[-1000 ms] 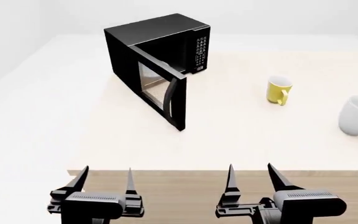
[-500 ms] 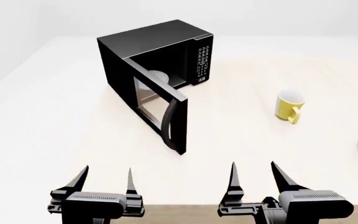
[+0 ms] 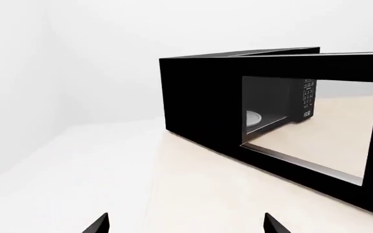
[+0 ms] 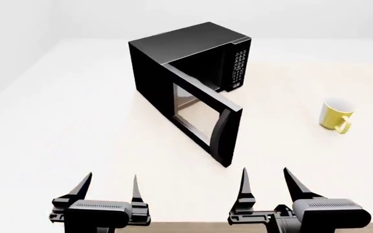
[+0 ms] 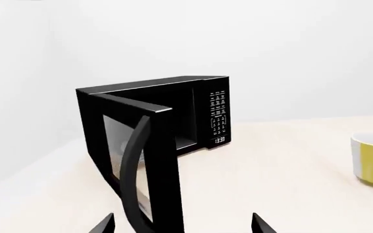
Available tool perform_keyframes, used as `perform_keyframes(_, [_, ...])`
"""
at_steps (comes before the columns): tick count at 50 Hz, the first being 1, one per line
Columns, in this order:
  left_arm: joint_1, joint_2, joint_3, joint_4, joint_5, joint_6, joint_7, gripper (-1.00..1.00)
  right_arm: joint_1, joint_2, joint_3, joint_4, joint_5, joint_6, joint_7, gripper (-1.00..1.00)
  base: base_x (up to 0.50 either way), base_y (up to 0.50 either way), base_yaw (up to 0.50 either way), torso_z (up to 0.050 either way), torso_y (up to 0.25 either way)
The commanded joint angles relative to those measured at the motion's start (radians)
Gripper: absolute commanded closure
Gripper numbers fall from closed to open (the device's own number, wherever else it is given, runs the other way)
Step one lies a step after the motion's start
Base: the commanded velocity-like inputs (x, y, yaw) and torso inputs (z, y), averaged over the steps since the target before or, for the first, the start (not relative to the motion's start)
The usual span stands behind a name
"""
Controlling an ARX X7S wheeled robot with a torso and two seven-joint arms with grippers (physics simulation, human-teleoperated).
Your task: Close the microwave.
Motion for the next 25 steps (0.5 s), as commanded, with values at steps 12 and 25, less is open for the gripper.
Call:
perform_keyframes(12, [0.003, -0.014, 0.010, 0.010, -0.010, -0.001, -0.023, -1.00, -0.009, 0.015, -0.005, -0.019, 0.006, -0.027, 0.020, -1.00, 0.00, 0.00, 0.00, 0.000, 0.000])
perform_keyframes(25, [0.011, -0.024, 0.015, 0.028, -0.015, -0.003, -0.037, -1.00, -0.016, 0.026, -0.001, -0.041, 0.032, -0.023, 0.030, -1.00, 0.32, 0.00, 0.00, 0.000, 0.000])
